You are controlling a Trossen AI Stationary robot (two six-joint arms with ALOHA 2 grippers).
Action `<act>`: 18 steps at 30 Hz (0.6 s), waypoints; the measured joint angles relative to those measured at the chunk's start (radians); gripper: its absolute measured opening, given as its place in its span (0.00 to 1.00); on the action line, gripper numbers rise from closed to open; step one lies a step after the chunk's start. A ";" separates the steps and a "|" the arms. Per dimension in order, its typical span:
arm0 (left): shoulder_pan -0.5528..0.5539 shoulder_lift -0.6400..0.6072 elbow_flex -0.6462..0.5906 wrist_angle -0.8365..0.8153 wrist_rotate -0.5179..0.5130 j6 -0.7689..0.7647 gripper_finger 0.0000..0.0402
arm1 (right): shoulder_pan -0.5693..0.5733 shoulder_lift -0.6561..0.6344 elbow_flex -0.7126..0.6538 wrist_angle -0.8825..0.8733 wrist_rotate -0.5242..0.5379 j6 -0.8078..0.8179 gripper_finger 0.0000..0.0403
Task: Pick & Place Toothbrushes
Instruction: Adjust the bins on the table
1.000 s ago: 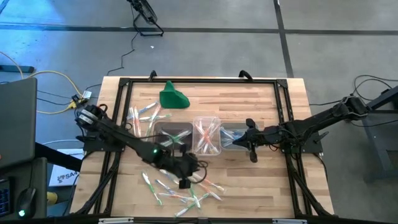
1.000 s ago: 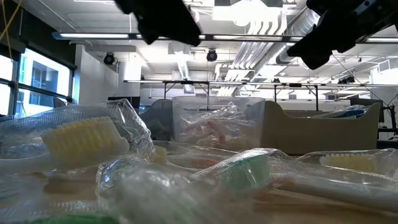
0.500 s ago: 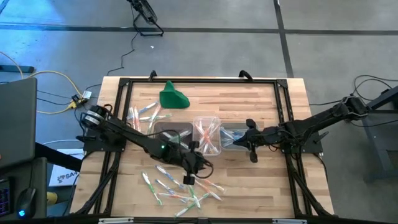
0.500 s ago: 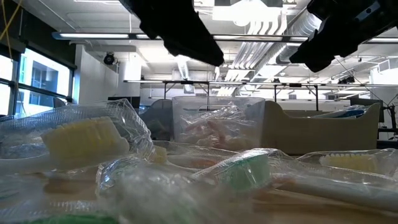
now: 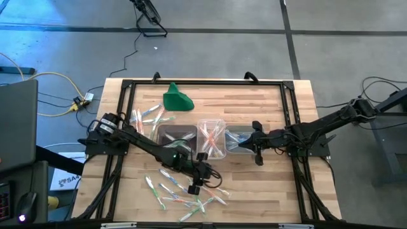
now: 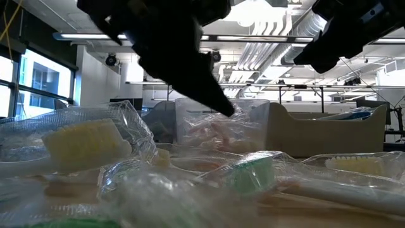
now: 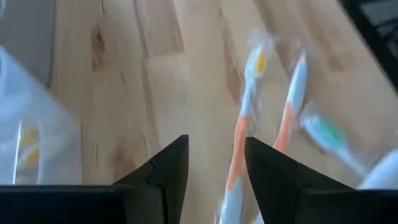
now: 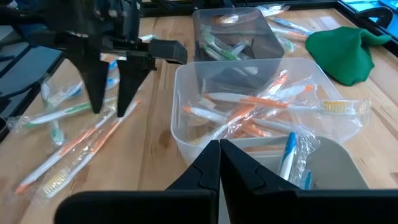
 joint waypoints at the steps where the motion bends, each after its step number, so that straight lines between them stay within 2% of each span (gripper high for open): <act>1: 0.000 0.010 0.005 0.010 0.000 -0.002 0.38 | 0.000 0.000 0.000 -0.003 0.000 0.000 0.00; 18: -0.001 0.045 0.001 0.020 0.059 -0.035 0.38 | 0.000 0.000 0.000 -0.006 0.000 0.000 0.00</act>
